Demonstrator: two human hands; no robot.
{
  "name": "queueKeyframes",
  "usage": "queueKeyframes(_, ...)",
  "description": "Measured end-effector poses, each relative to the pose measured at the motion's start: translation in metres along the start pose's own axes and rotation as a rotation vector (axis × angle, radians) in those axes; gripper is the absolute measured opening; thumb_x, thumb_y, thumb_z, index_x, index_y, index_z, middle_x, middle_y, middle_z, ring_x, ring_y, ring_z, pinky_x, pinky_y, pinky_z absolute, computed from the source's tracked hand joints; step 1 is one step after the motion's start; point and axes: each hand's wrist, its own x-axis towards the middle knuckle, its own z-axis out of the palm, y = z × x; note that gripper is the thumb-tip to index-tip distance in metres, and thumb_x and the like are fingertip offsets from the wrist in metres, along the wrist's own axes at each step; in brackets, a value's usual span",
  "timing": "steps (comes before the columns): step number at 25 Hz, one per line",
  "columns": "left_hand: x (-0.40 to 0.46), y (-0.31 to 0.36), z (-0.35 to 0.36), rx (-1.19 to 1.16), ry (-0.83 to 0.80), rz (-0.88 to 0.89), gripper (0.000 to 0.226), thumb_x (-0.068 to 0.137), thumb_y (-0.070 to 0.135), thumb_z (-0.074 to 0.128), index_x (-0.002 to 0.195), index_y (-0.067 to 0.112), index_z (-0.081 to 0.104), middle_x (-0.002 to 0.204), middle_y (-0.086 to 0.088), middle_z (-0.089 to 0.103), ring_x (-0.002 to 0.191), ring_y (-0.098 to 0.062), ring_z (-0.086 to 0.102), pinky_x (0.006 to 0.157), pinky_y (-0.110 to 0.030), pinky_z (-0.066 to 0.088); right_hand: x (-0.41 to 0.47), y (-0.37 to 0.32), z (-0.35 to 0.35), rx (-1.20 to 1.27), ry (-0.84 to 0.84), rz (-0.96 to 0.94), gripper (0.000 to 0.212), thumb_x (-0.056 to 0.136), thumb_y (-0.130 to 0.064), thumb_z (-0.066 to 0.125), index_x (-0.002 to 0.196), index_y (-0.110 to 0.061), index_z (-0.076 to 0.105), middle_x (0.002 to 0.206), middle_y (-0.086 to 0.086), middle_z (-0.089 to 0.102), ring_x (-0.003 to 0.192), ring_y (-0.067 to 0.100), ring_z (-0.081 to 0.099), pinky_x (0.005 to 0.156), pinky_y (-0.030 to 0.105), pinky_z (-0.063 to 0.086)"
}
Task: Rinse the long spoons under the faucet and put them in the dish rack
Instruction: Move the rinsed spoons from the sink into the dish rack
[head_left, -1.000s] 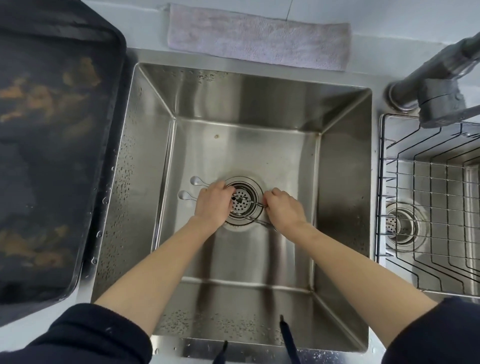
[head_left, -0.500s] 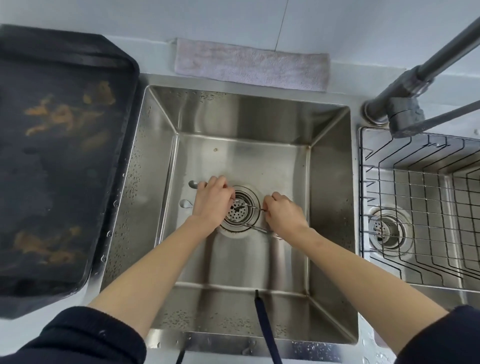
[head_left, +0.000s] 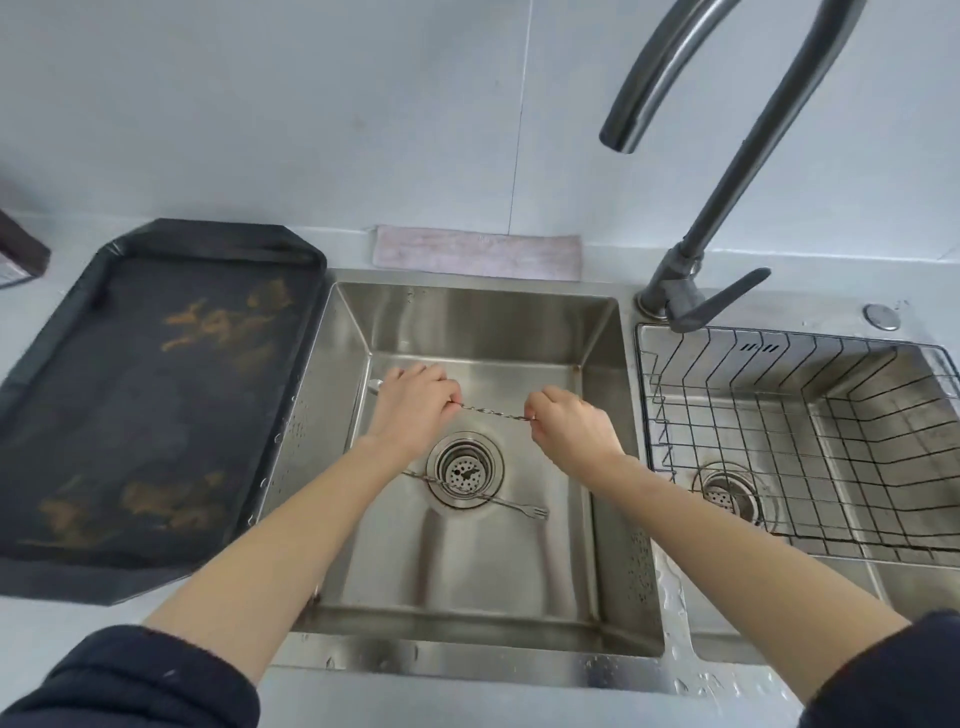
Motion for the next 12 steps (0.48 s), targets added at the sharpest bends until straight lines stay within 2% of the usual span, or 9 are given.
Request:
queueKeyframes(6, -0.011, 0.032, -0.039, 0.033, 0.1, 0.063, 0.026, 0.094, 0.033, 0.046, 0.108, 0.022, 0.065, 0.114, 0.002, 0.063, 0.111, -0.02, 0.052, 0.094, -0.032, 0.032, -0.03, 0.019, -0.043, -0.023, 0.205, -0.075, 0.023, 0.092, -0.01, 0.043, 0.109, -0.01, 0.058, 0.108, 0.01, 0.06, 0.102, 0.031, 0.057, 0.066, 0.034, 0.042)
queueKeyframes(9, -0.01, 0.056, -0.056, 0.041, 0.139, 0.117, 0.026, 0.095, 0.031, 0.045, 0.109, 0.022, 0.065, 0.114, 0.001, 0.063, 0.111, -0.02, 0.053, 0.092, -0.032, 0.033, -0.047, 0.034, -0.066, -0.023, 0.258, -0.06, 0.023, 0.093, -0.013, 0.043, 0.109, -0.011, 0.059, 0.108, 0.009, 0.06, 0.1, 0.031, 0.058, 0.068, 0.036, 0.046)
queueKeyframes(12, -0.005, 0.088, -0.068, 0.034, 0.175, 0.169, 0.026, 0.095, 0.03, 0.044, 0.109, 0.021, 0.065, 0.114, 0.001, 0.062, 0.11, -0.02, 0.053, 0.091, -0.031, 0.034, -0.064, 0.057, -0.089, -0.04, 0.31, -0.063, 0.02, 0.093, -0.016, 0.045, 0.106, -0.01, 0.06, 0.107, 0.008, 0.062, 0.098, 0.031, 0.059, 0.066, 0.033, 0.043)
